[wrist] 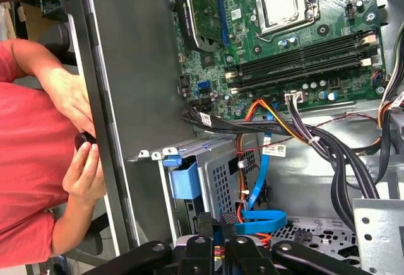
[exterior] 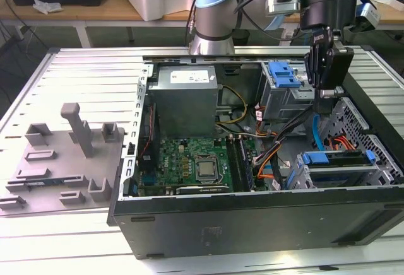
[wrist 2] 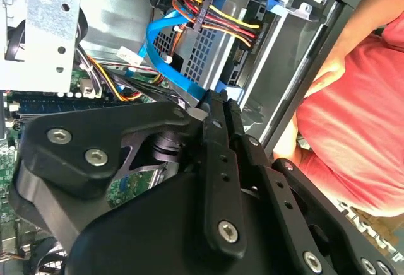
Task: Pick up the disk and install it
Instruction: 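Insert the second disk wire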
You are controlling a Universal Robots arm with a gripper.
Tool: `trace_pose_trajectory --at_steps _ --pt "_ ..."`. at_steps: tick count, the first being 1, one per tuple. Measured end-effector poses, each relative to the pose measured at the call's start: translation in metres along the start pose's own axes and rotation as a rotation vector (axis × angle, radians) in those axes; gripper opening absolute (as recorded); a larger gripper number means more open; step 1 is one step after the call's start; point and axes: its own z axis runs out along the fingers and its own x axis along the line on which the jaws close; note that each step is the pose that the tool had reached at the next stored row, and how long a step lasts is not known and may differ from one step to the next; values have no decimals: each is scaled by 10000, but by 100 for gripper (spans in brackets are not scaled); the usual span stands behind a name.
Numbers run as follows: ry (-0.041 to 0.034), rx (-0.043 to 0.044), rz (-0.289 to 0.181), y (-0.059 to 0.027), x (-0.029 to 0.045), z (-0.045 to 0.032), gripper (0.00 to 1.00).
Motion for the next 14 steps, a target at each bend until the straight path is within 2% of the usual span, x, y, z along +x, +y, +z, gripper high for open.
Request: trace_pose_trajectory --at_steps 9,10,12,14 --pt "-8 -2 0 -1 4 4 16" --pt "-43 -6 1 -4 22 14 16" --pt "-59 -10 1 -7 45 29 16" --pt "-146 -25 5 -16 101 50 16"
